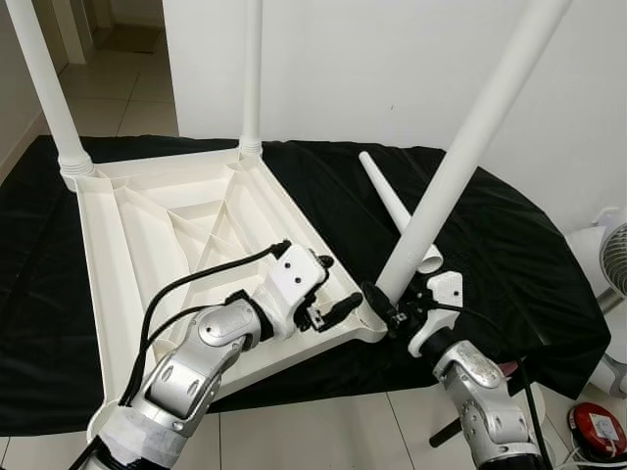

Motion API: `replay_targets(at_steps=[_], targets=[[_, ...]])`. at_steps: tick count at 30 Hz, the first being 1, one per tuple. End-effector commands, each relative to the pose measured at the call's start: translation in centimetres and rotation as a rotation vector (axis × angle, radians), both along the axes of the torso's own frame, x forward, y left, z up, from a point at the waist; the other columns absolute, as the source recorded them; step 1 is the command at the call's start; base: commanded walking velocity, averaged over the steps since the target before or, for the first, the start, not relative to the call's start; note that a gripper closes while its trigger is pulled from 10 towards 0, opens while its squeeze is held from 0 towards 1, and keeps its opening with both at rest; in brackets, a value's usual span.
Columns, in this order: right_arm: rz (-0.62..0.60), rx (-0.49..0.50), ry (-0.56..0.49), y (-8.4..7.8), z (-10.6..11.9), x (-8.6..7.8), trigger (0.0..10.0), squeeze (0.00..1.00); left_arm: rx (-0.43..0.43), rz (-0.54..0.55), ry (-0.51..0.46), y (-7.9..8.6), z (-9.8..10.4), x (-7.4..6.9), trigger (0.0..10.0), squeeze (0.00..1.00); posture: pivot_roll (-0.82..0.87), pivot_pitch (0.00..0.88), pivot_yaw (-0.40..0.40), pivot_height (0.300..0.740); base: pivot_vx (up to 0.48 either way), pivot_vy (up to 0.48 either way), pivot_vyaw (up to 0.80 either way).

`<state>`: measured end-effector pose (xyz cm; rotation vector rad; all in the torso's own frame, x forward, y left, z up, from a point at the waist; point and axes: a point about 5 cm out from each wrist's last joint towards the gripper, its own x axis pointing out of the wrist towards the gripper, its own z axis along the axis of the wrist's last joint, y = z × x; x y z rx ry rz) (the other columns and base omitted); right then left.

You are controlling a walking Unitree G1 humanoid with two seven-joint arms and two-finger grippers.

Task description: Building children table

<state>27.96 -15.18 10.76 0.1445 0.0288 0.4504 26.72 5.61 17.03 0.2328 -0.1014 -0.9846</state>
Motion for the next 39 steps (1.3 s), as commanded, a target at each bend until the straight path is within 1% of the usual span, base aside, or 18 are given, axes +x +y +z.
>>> replay_targets(at_steps=[1, 2, 4, 10, 13, 15, 17, 20, 23, 24, 27, 28, 29, 32, 33, 36, 38, 39], targets=[[-0.029, -0.020, 0.198, -0.4, -3.6, -0.9, 10.0, 0.00, 0.006, -0.001, -0.008, -0.1, 0.2, 0.0, 10.0, 0.00, 0.00, 0.000, -0.088, 0.740, 0.000, 0.000, 0.00], [-0.040, -0.006, 0.194, -0.4, -3.5, -0.8, 10.0, 0.00, 0.006, 0.000, -0.009, -0.1, 0.2, -0.1, 10.0, 0.00, 0.00, 0.000, -0.091, 0.740, 0.000, 0.000, 0.00], [-0.045, -0.032, 0.062, -0.3, -2.9, -1.3, 10.0, 0.00, 0.006, 0.002, -0.010, 0.0, 0.3, -0.1, 10.0, 0.00, 0.00, 0.000, -0.094, 0.740, 0.000, 0.000, 0.00], [-0.057, -0.009, -0.026, -0.2, -2.6, -2.4, 10.0, 0.00, 0.004, 0.004, -0.008, 0.0, 0.3, -0.3, 10.0, 0.00, 0.00, 0.000, -0.091, 0.740, 0.000, 0.000, 0.00], [-0.040, -0.133, -0.094, -0.1, -2.0, -2.4, 10.0, 0.00, 0.005, 0.004, -0.007, 0.1, 0.3, -0.2, 10.0, 0.00, 0.00, 0.000, -0.091, 0.740, 0.000, 0.000, 0.00], [-0.035, -0.157, -0.105, -0.1, -1.9, -2.3, 10.0, 0.00, 0.006, 0.004, -0.007, 0.1, 0.3, -0.2, 10.0, 0.00, 0.00, 0.000, -0.091, 0.740, 0.000, 0.000, 0.00], [0.022, -0.254, -0.136, 0.1, -1.5, -2.1, 10.0, 0.00, 0.006, 0.001, -0.009, 0.0, 0.4, -0.2, 10.0, 0.00, -0.01, 0.000, -0.085, 0.740, 0.000, 0.000, 0.00], [0.067, -0.293, -0.139, 0.2, -1.3, -1.9, 10.0, 0.00, 0.007, -0.002, -0.010, 0.0, 0.4, -0.2, 10.0, 0.00, -0.01, 0.000, -0.085, 0.740, 0.000, 0.000, 0.00], [0.111, -0.284, -0.146, 0.2, -0.9, -1.6, 10.0, 0.00, 0.008, -0.003, -0.012, 0.0, 0.5, -0.1, 10.0, 0.00, -0.01, 0.000, -0.080, 0.740, 0.000, 0.000, 0.00], [0.137, -0.255, -0.133, 0.2, -0.8, -1.4, 10.0, 0.00, 0.008, -0.003, -0.012, 0.1, 0.5, -0.2, 10.0, 0.00, -0.01, 0.000, -0.080, 0.740, 0.000, 0.000, 0.00], [0.143, -0.245, -0.123, 0.2, -0.8, -1.3, 10.0, 0.00, 0.008, -0.003, -0.011, 0.1, 0.5, -0.2, 10.0, 0.00, -0.01, 0.000, -0.080, 0.740, 0.000, 0.000, 0.00], [0.145, -0.218, -0.101, 0.2, -1.0, -1.3, 10.0, 0.00, 0.008, -0.002, -0.012, 0.1, 0.6, -0.2, 10.0, 0.00, -0.01, 0.000, -0.083, 0.740, 0.000, 0.000, 0.00], [0.131, -0.167, -0.057, 0.1, -1.3, -1.2, 10.0, 0.00, 0.008, -0.001, -0.013, 0.1, 0.6, -0.2, 10.0, 0.00, 0.00, 0.000, -0.086, 0.740, 0.000, 0.000, 0.00], [0.118, -0.126, -0.013, 0.0, -1.7, -1.2, 10.0, 0.00, 0.007, 0.000, -0.014, 0.1, 0.6, -0.2, 10.0, 0.00, 0.00, 0.000, -0.091, 0.740, 0.000, 0.000, 0.00], [0.103, -0.085, 0.036, 0.0, -2.2, -1.3, 10.0, 0.00, 0.006, 0.002, -0.014, 0.1, 0.6, -0.3, 10.0, 0.00, 0.00, 0.000, -0.093, 0.740, 0.000, 0.000, 0.00], [0.094, -0.068, 0.054, 0.0, -2.4, -1.4, 10.0, 0.00, 0.005, 0.003, -0.015, 0.2, 0.7, -0.3, 10.0, 0.00, 0.00, 0.000, -0.093, 0.740, 0.000, 0.000, 0.00], [0.079, -0.040, 0.074, -0.1, -2.7, -1.4, 10.0, 0.00, 0.005, 0.004, -0.015, 0.2, 0.7, -0.3, 10.0, 0.00, 0.00, 0.000, -0.093, 0.740, 0.000, 0.000, 0.00], [0.045, -0.005, 0.105, -0.1, -3.1, -1.4, 10.0, 0.00, 0.005, 0.003, -0.016, 0.2, 0.7, -0.3, 10.0, 0.00, 0.00, 0.000, -0.091, 0.740, 0.000, 0.000, 0.00]])
